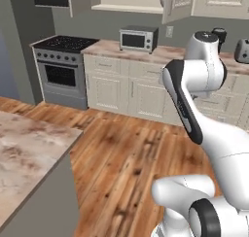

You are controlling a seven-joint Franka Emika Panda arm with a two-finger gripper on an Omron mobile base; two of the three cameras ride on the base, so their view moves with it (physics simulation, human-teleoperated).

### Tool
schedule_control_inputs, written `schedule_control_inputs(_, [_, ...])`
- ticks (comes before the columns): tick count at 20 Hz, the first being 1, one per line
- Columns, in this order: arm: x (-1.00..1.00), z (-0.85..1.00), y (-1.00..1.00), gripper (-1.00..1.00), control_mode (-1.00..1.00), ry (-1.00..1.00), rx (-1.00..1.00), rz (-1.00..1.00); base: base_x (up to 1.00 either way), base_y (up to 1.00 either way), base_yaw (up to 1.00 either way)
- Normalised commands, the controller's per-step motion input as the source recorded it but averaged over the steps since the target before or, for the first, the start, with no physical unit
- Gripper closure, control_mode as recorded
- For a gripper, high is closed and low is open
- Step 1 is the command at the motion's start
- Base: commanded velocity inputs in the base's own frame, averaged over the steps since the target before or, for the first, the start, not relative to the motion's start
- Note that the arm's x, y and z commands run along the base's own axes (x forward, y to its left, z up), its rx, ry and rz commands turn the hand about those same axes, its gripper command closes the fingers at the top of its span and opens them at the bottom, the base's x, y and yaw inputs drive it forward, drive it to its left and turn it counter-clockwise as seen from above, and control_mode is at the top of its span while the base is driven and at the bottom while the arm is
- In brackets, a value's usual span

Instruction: Move the bowls from the cabinet to the plates on the dining table.

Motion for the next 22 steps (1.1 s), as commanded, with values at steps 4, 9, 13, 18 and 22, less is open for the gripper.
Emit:
schedule_control_inputs(4, [0.00, 0.00, 0.00, -1.00, 1.00, 0.00, 0.00, 0.00, 0.71, -0.02, 0.09])
schedule_control_inputs(9, [0.00, 0.00, 0.00, -1.00, 1.00, 0.00, 0.00, 0.00, 0.75, 0.00, 0.09])
schedule_control_inputs(13, [0.00, 0.00, 0.00, -1.00, 1.00, 0.00, 0.00, 0.00, 0.89, -0.04, 0.08])
schedule_control_inputs(18, [0.00, 0.00, 0.00, -1.00, 1.00, 0.00, 0.00, 0.00, 0.95, -0.01, 0.03])
schedule_control_inputs(22, [0.00, 0.00, 0.00, -1.00, 1.00, 0.00, 0.00, 0.00, 0.94, 0.00, 0.00])
